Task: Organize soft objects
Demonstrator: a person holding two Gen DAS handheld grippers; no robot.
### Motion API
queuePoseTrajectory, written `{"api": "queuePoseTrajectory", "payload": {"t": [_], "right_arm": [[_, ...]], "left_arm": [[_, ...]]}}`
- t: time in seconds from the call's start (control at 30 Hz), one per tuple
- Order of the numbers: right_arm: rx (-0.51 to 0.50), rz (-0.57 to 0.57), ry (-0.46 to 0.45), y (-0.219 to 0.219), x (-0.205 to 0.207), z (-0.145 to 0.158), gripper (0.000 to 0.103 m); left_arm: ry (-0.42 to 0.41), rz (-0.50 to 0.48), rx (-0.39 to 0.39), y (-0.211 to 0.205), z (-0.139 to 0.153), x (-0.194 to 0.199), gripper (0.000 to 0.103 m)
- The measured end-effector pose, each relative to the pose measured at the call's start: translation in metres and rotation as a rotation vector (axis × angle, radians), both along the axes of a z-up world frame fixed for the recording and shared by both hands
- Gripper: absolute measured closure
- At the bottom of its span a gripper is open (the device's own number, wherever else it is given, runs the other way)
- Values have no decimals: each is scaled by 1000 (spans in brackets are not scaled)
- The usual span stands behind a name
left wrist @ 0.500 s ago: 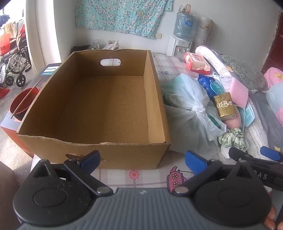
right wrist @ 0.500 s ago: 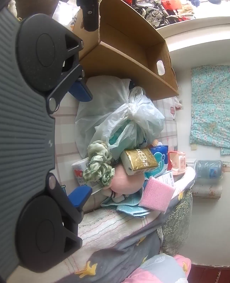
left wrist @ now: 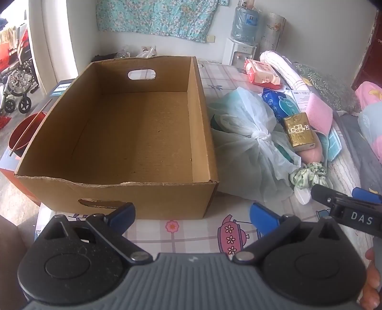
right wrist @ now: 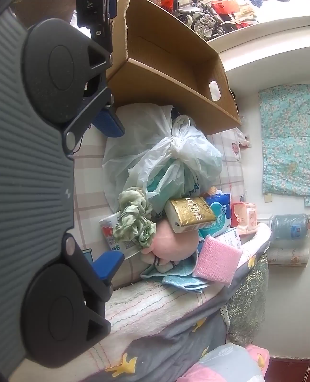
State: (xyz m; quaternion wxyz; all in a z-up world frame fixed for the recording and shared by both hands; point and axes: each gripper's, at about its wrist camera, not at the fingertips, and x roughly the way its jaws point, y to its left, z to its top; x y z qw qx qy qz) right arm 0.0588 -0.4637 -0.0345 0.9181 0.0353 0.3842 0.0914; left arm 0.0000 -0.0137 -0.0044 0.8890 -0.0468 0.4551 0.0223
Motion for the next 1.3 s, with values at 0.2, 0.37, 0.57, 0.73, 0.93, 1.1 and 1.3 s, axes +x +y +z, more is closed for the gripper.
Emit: {"api": "queuePoseTrajectory", "payload": {"t": [0.2, 0.37, 0.57, 0.73, 0.93, 1.1, 1.3], "right_arm": [[11, 2, 5, 8, 16, -7, 1], [6, 10, 12, 13, 19, -9, 1], [-11, 19, 14, 17, 20, -9, 1], [-18, 23, 12, 18, 20, -10, 1], [-30, 33, 7, 22, 19, -9, 1], [-38, 39, 11, 25, 20, -11, 1], [-40, 41, 8, 26, 20, -12, 1]], "left_arm": [[17, 2, 6, -1, -3, 6, 0], [22, 14, 2, 0, -4, 7, 0], [27, 17, -1, 0, -6, 9, 0], [29, 17, -4, 0, -6, 9, 0], [35, 23, -13, 2, -7, 10, 0], [34, 26, -17, 2, -7, 10, 0], [37, 20, -17, 2, -7, 9, 0]]}}
